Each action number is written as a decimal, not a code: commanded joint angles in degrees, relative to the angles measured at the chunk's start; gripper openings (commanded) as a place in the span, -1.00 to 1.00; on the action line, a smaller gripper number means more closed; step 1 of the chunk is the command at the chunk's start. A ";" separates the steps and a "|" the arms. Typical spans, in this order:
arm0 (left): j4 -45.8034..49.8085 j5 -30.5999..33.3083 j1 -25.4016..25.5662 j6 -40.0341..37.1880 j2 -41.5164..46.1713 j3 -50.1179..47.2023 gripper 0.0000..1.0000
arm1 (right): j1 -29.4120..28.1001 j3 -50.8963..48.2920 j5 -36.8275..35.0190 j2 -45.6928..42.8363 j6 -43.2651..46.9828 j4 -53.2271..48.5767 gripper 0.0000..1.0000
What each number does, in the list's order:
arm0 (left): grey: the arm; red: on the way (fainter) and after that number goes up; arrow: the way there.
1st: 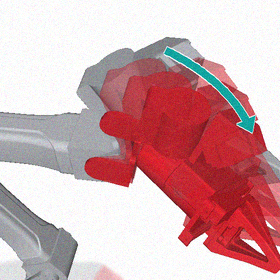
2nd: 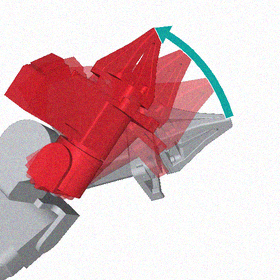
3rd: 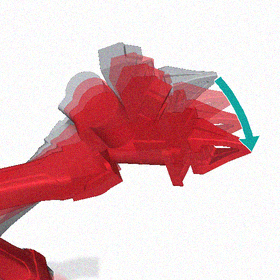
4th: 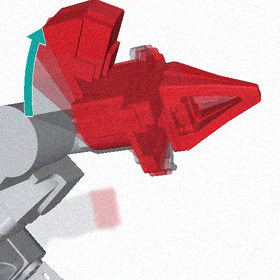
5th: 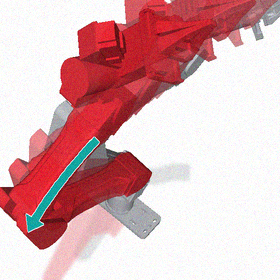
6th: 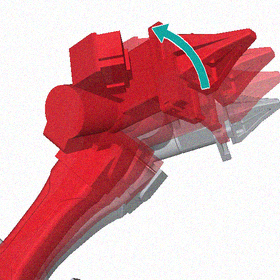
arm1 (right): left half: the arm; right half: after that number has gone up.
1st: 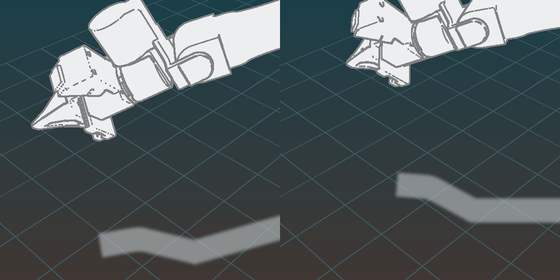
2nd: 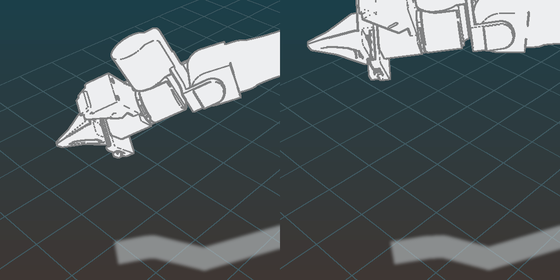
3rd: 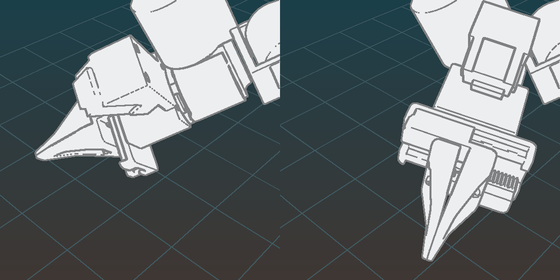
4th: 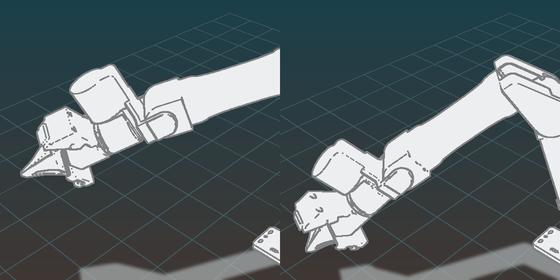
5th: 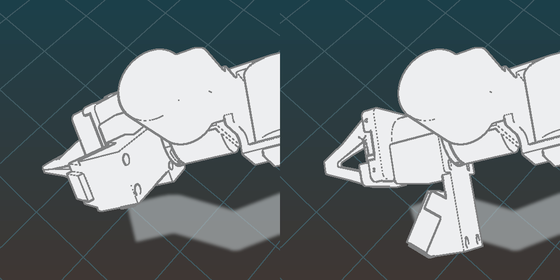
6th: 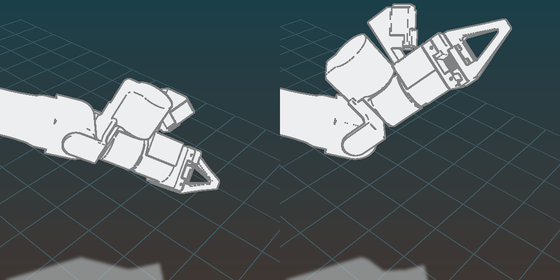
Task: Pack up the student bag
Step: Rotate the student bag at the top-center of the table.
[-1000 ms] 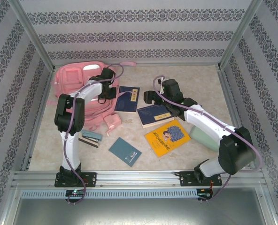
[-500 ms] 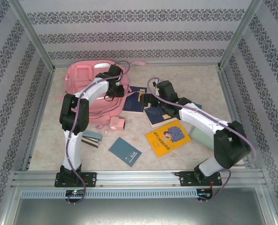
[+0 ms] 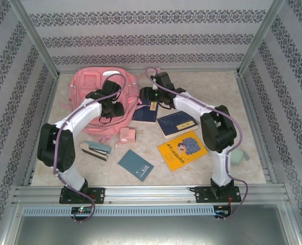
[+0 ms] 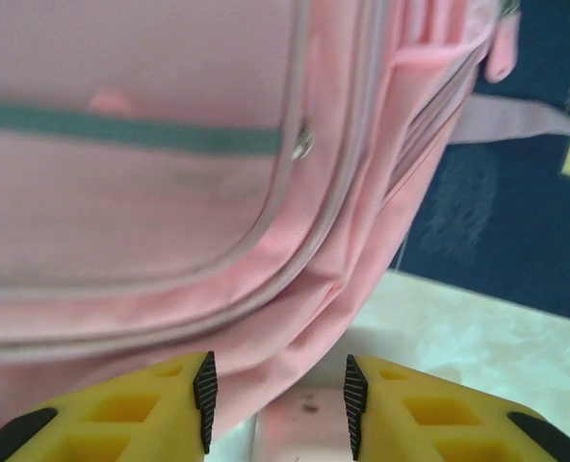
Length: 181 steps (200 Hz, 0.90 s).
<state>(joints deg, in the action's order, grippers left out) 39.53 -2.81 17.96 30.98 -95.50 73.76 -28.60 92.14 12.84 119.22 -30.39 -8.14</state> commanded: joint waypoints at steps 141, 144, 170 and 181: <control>-0.86 4.05 -0.63 14.26 5.94 -16.66 -0.17 | 1.16 33.73 12.31 30.07 -9.65 -1.41 0.09; -0.69 4.18 -0.78 14.19 5.44 -16.44 -0.17 | 1.18 33.80 12.43 30.22 -9.68 -1.40 0.03; -0.27 5.79 -1.94 13.08 2.63 -15.00 -0.22 | 1.35 33.45 14.17 29.98 -10.21 -0.95 -0.64; -0.29 6.41 -2.71 12.64 1.65 -14.55 -0.22 | 1.33 32.53 14.89 28.82 -10.43 -0.52 -0.91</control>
<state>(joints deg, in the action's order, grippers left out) 38.87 -0.01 17.15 44.62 -91.53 57.39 -27.07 123.98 23.77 148.75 -39.55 -8.84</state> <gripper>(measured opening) 0.391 0.158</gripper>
